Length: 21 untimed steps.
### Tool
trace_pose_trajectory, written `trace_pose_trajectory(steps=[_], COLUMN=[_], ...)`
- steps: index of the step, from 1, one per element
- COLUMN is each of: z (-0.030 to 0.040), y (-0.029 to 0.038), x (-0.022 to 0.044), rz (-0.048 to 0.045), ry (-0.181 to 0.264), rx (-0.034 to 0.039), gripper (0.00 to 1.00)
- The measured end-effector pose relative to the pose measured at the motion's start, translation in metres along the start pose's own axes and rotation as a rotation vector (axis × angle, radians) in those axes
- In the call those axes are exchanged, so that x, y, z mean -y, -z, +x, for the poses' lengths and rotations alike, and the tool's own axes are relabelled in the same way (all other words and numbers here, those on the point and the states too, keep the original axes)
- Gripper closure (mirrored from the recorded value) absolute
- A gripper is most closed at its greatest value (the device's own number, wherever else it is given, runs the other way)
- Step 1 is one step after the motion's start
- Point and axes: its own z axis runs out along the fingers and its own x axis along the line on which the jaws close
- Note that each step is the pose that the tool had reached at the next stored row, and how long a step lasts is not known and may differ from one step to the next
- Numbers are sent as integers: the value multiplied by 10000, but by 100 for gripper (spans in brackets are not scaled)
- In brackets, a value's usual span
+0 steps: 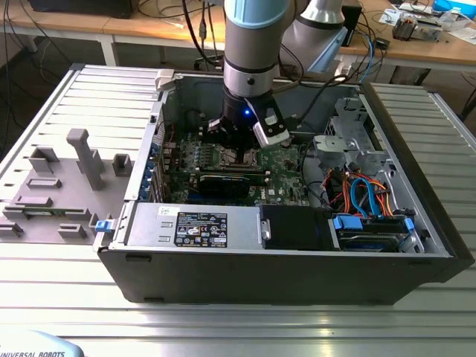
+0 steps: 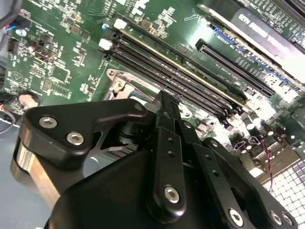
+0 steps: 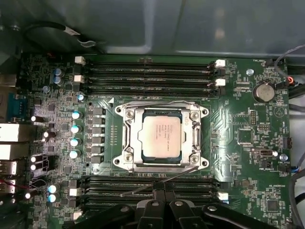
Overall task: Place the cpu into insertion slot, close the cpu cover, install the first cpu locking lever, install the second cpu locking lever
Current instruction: 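Install the second cpu locking lever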
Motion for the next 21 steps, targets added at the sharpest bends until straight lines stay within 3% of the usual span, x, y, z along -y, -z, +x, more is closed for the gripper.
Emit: trace_pose_trajectory(steps=[5, 9, 16, 18, 21], z=[142, 154, 153, 154, 154], y=[-53, -60, -67, -96, -116], x=[13, 58, 59, 62, 67], rz=[-97, -190, -200, -235, -477], ry=[-2, 0, -1, -4, -6], rx=[1, 3, 4, -30, -40], gripper=[89, 89, 89, 89, 89])
